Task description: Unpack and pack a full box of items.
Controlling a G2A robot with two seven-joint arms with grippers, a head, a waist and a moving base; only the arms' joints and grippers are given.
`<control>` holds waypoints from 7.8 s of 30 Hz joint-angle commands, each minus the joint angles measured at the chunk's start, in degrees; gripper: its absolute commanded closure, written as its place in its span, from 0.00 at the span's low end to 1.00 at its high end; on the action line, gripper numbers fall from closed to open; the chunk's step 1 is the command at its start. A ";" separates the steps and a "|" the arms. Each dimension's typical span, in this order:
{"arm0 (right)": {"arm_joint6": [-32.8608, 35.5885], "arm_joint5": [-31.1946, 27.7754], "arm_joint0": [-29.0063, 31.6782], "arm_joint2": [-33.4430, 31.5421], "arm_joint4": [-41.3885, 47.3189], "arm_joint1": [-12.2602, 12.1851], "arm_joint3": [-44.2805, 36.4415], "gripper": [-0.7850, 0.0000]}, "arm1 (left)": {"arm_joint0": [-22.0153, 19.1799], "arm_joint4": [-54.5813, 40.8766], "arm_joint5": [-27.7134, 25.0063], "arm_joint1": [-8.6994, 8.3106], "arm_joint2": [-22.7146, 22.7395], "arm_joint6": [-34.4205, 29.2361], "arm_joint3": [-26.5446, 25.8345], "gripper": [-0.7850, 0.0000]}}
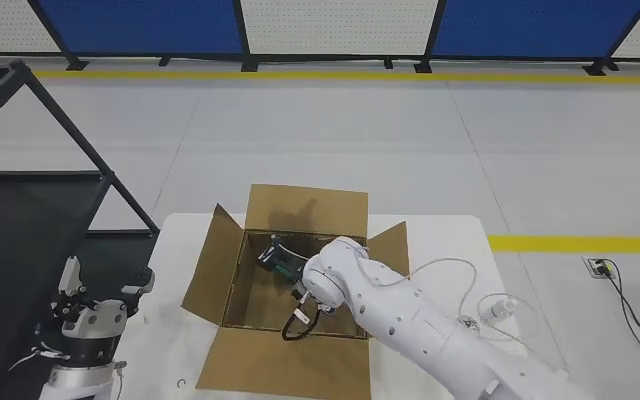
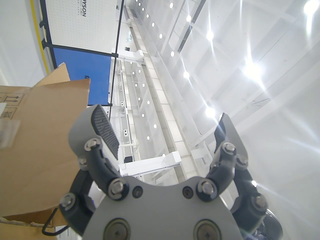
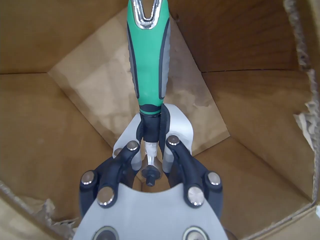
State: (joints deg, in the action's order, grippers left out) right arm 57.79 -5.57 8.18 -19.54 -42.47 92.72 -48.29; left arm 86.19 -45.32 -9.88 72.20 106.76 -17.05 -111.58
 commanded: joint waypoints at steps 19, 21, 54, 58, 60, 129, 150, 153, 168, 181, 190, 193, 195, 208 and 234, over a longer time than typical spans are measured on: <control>-1.33 -4.59 -2.50 5.14 -2.39 15.13 26.99 1.00 | -0.08 0.48 -0.67 0.20 -0.22 0.12 -0.35 0.00; -1.67 -5.12 -2.63 4.96 -2.24 15.81 28.47 0.75 | -0.11 0.54 -0.70 0.21 -0.19 0.12 -0.33 0.00; -14.99 -9.95 -8.36 -1.30 -2.25 14.91 30.43 0.60 | -2.25 2.97 1.10 0.25 -2.67 -1.46 0.02 0.00; -14.55 -8.96 -7.78 -2.71 -3.44 12.48 24.83 0.58 | -2.63 3.17 1.10 0.27 -3.10 -1.45 0.22 0.00; -13.46 -8.04 -7.07 -3.77 -4.11 10.85 20.93 0.57 | -2.69 3.22 1.13 0.27 -3.18 -1.43 0.32 0.00; -9.55 16.01 92.68 -77.70 -24.51 -15.85 -85.24 0.00 | -7.32 4.79 3.13 0.24 -8.21 -1.68 -0.29 0.00; -12.27 16.63 77.11 -70.84 -27.96 -15.91 -61.98 0.00 | -5.70 2.94 2.31 0.20 -6.76 -2.48 -0.21 0.00; -14.23 17.89 76.06 -70.39 -27.65 -15.79 -59.68 0.00 | -5.73 2.99 2.42 0.18 -6.78 -2.64 -0.25 0.00; -15.70 18.27 71.76 -69.84 -27.59 -15.89 -54.55 1.00 | -5.19 3.44 1.95 0.17 -6.64 -2.28 -0.31 0.00; -20.25 11.69 78.83 -73.38 -23.55 -16.45 -70.89 1.00 | -4.94 3.51 1.78 0.16 -6.53 -2.34 -0.33 0.00; -13.66 10.88 75.57 -71.16 -27.85 -16.86 -72.82 1.00 | -4.24 2.29 0.99 0.17 -5.39 -2.22 -0.45 0.00; -12.84 11.01 73.37 -70.16 -27.67 -16.86 -70.63 1.00 | -4.01 2.15 0.87 0.17 -5.06 -2.18 -0.44 0.00; -12.69 11.02 72.58 -69.85 -27.59 -16.88 -69.78 1.00 | -3.94 2.21 0.88 0.17 -4.98 -2.14 -0.49 0.00; -14.39 15.25 70.99 -70.32 -25.66 -16.82 -68.90 1.00 | -4.70 3.15 1.17 0.22 -6.15 -1.50 -0.71 0.00; -9.84 -1.10 57.49 -56.43 -20.16 -17.01 -69.21 1.00 | -6.63 5.21 0.64 0.55 -8.53 2.07 0.15 0.00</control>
State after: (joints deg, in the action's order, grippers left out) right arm 47.81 -6.45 66.13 -76.36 -63.02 75.69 -117.76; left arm 79.57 -40.09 -9.26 72.74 98.25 -15.06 -111.46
